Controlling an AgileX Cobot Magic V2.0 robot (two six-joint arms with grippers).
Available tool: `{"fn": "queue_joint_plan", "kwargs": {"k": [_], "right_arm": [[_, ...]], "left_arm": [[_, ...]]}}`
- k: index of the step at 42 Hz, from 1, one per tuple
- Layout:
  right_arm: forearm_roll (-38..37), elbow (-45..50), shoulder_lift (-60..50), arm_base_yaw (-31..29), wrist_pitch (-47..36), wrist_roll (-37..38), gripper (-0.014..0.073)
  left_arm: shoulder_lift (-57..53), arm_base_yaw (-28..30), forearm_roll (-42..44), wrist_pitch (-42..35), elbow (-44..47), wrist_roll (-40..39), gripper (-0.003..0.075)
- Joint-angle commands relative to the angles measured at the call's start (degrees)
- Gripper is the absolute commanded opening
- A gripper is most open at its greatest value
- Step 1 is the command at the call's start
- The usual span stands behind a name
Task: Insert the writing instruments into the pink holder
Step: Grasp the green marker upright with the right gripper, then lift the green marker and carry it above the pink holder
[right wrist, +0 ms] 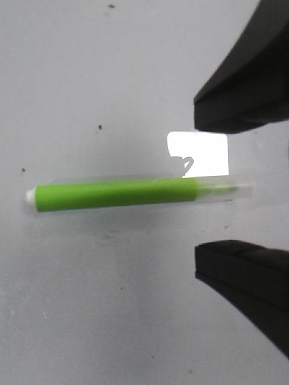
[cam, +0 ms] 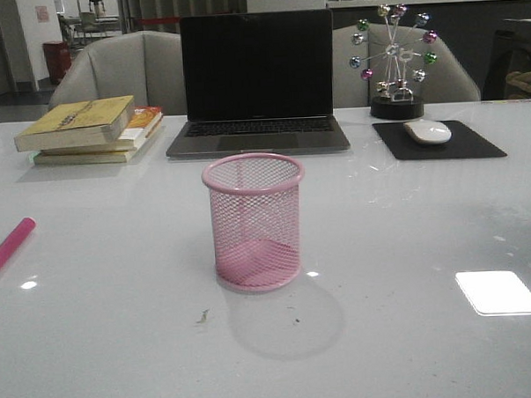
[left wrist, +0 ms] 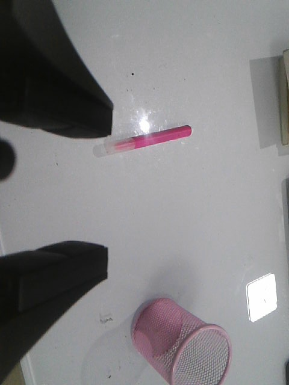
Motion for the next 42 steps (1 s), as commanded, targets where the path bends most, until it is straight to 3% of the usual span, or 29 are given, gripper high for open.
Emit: {"fn": "queue_joint_plan", "kwargs": {"k": [1,9,20,30,42], "right_arm": [[0.2,-5.4,3.1,-0.7,0.5,-3.0,0.0506],[7.1,-13.4,11.7,-1.6,4.3,-9.2,0.0506],[7.1,-17.3,16.9,-1.7,1.9,-9.5,0.0489],[6.8,-17.9,18.9,-1.7,1.4,-9.5,0.0361],[6.6,-19.3,18.4,-1.7,2.7,-9.5,0.0123]], "left_arm": [[0.3,-0.4,-0.8,-4.2,-1.7,-0.1,0.0398],[0.3,-0.4,-0.8,-4.2,-1.7,-0.1,0.0379],[0.3,-0.4,-0.8,-4.2,-1.7,-0.1,0.0379],[0.3,-0.4,-0.8,-4.2,-1.7,-0.1,0.0379],[0.3,-0.4,-0.8,-4.2,-1.7,-0.1,0.0379]]}}
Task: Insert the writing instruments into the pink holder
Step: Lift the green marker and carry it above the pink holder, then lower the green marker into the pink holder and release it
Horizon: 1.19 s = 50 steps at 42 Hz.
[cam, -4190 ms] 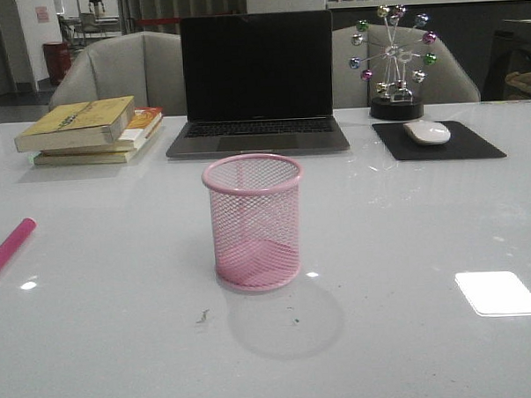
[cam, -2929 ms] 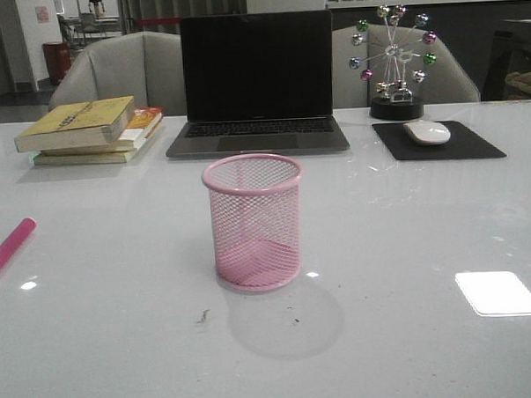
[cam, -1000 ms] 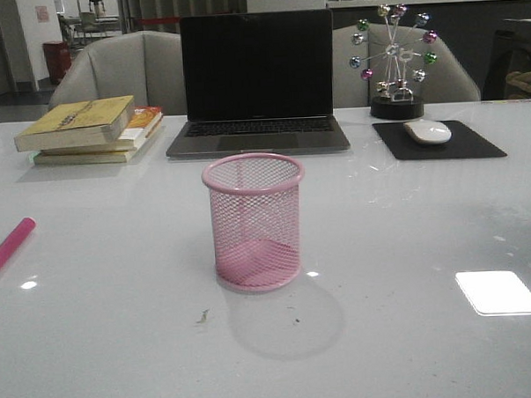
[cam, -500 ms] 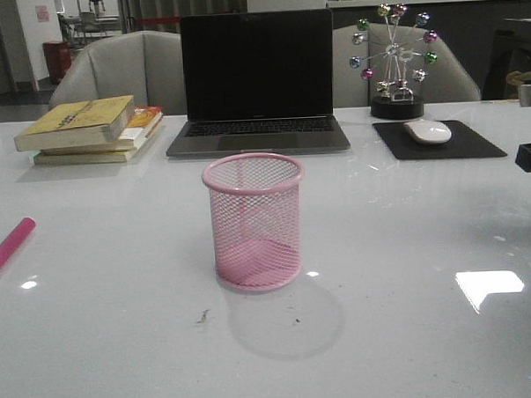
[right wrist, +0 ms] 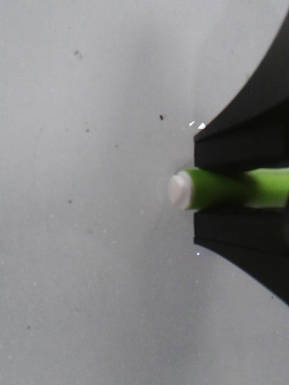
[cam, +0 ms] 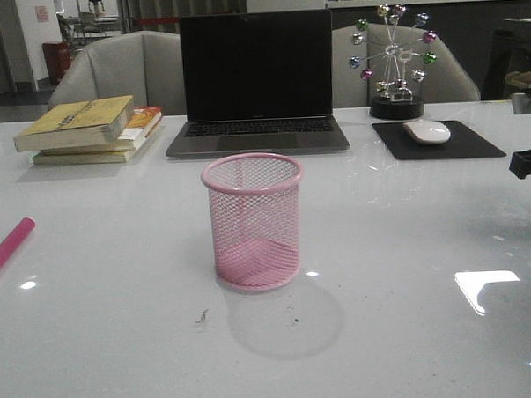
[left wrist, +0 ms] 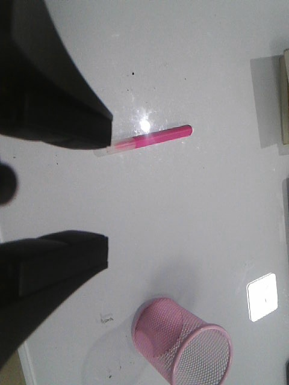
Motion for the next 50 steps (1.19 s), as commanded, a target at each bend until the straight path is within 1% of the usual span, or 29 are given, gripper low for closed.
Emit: {"fn": "queue_joint_plan", "kwargs": {"k": [1,5,9,13,14,15,16,17,19,22,25,27,32,37,40,50], "right_arm": [[-0.4,-2.5,-3.5,-0.5,0.6,-0.4,0.0115],[0.1,-2.4,-6.5,0.1,-0.5,-0.4,0.0111],[2.3,-0.9,-12.0,1.6,-5.3,-0.4,0.0111],[6.2,4.3,-19.9,4.9,-17.3,-0.6,0.0111],[7.0,6.6,-22.7,6.4,-22.0,-0.6,0.0111],[7.4,8.6,-24.9,7.8,-24.5,-0.6,0.0111],[7.8,10.6,-26.9,9.3,-29.8,-0.6,0.0111],[7.8,12.6,-29.0,11.0,-33.8,-0.6,0.0111],[7.8,17.9,-34.2,15.9,-44.7,-0.6,0.0111],[7.8,23.2,-39.2,22.2,-55.6,-0.5,0.0111],[7.8,26.7,-42.4,28.3,-62.5,-0.5,0.0111],[7.8,28.1,-43.6,32.2,-65.6,-0.5,0.0111],[6.9,29.9,-42.9,40.1,-72.4,-0.5,0.0111],[2.1,29.9,-38.9,44.5,-79.6,-0.5,0.0111],[0.9,29.9,-35.8,45.1,-83.1,-0.5,0.0111],[0.8,29.9,-23.4,45.1,-93.2,-0.5,0.0111]], "left_arm": [[0.3,-0.4,-0.8,-4.2,-1.7,-0.1,0.0379],[0.3,-0.4,-0.8,-4.2,-1.7,-0.1,0.0379],[0.3,-0.4,-0.8,-4.2,-1.7,-0.1,0.0379],[0.3,-0.4,-0.8,-4.2,-1.7,-0.1,0.0379],[0.3,-0.4,-0.8,-4.2,-1.7,-0.1,0.0379],[0.3,-0.4,-0.8,-4.2,-1.7,-0.1,0.0379],[0.3,-0.4,-0.8,-4.2,-1.7,-0.1,0.0379],[0.3,-0.4,-0.8,-4.2,-1.7,-0.1,0.0379],[0.3,-0.4,-0.8,-4.2,-1.7,-0.1,0.0379],[0.3,-0.4,-0.8,-4.2,-1.7,-0.1,0.0379],[0.3,-0.4,-0.8,-4.4,-1.7,-0.1,0.0379],[0.3,-0.4,-0.8,-4.4,-1.7,-0.1,0.0379],[0.3,-0.4,-0.8,-4.4,-1.7,-0.1,0.0379],[0.3,-0.4,-0.8,-4.4,-1.7,-0.1,0.0379],[0.3,-0.4,-0.8,-4.4,-1.7,-0.1,0.0379],[0.3,-0.4,-0.8,-4.4,-1.7,-0.1,0.0379]]}}
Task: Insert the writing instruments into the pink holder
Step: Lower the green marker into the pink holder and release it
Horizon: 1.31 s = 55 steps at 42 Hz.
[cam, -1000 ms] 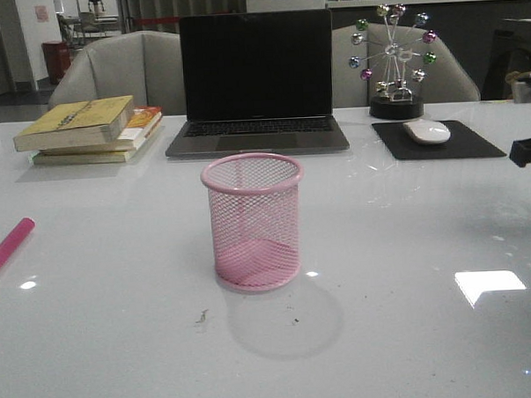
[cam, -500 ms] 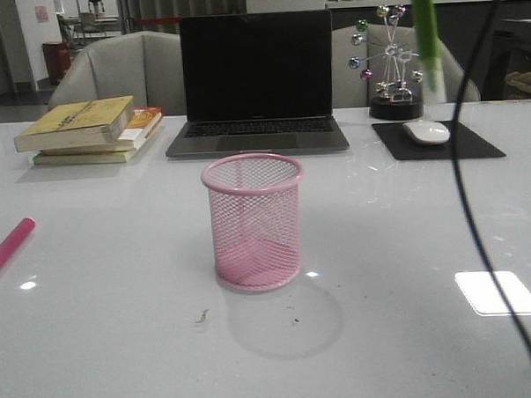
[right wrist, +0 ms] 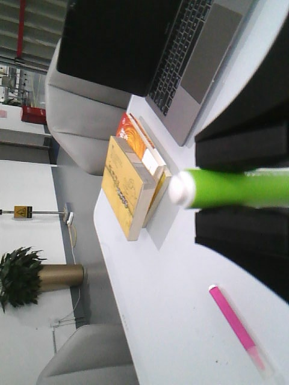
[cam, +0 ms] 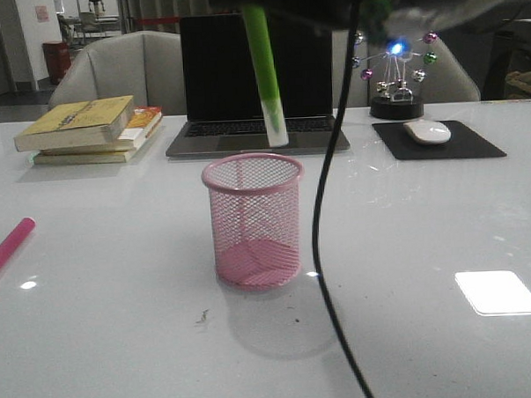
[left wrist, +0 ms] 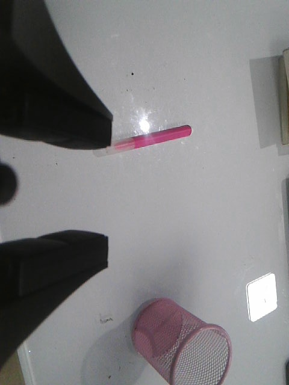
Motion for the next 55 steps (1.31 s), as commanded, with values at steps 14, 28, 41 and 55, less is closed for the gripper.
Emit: {"fn": "queue_joint_plan", "kwargs": {"k": [14,28,41,55], "right_arm": [[-0.7,-1.6,10.6,0.0,-13.7,-0.3,0.0440],[-0.5,-1.6,-13.4,0.0,21.2,-0.3,0.0469],[-0.5,-1.6,-31.5,0.0,58.5,-0.3,0.0469],[-0.6,-1.6,-38.5,0.0,68.4,-0.3,0.0469]], "left_arm": [[0.3,-0.4,-0.8,-4.4,-1.7,-0.1,0.0379],[2.3,-0.4,-0.8,-4.4,-1.7,-0.1,0.0380],[14.0,0.6,-0.5,-7.0,-2.4,-0.7,0.0432],[38.2,3.7,-1.5,-7.7,-13.0,-2.3,0.0529]]}}
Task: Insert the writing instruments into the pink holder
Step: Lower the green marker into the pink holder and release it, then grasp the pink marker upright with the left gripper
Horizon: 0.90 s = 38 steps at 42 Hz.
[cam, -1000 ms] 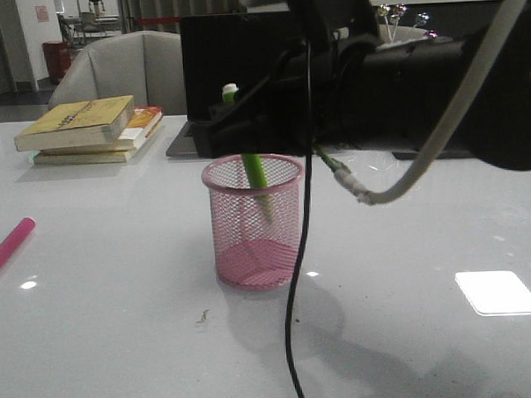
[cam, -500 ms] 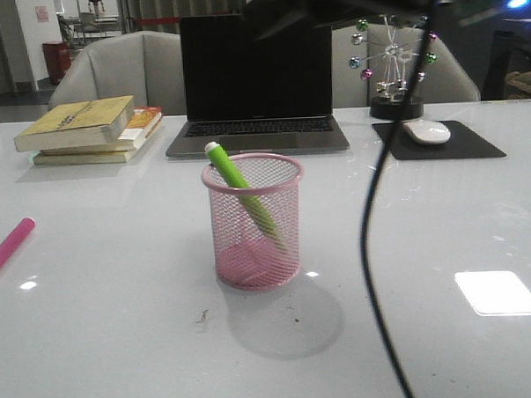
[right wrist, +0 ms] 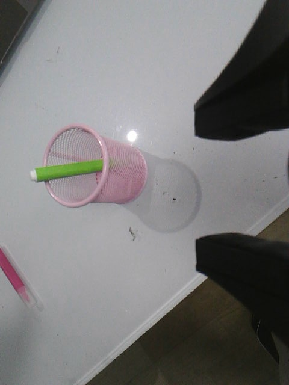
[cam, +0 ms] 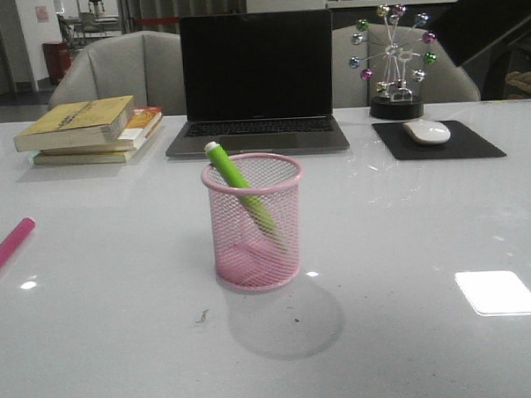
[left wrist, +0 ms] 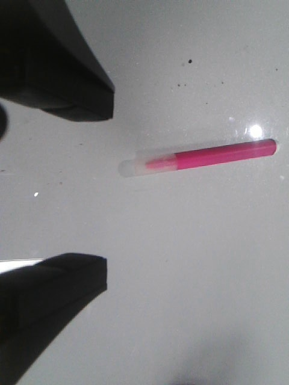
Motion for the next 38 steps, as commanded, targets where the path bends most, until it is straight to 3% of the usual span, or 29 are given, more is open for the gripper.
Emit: {"fn": "queue_joint_plan", "kwargs": {"k": [1,17,29,38], "right_arm": [[-0.3,-1.6,-1.0,0.0,-3.1,-0.3,0.0469],[-0.3,-1.6,-0.8,0.0,-3.0,-0.3,0.0469],[-0.3,-1.6,-0.8,0.0,-3.0,-0.3,0.0469],[-0.3,-1.6,-0.8,0.0,-3.0,-0.3,0.0469]], "left_arm": [[6.6,0.2,-1.1,-3.7,-6.5,-0.7,0.0529],[31.5,0.4,1.7,-2.5,-24.5,-0.7,0.0528],[40.0,0.5,2.4,-1.0,-32.4,-0.7,0.0525],[42.0,0.5,3.6,0.2,-34.1,-0.8,0.0396]]}}
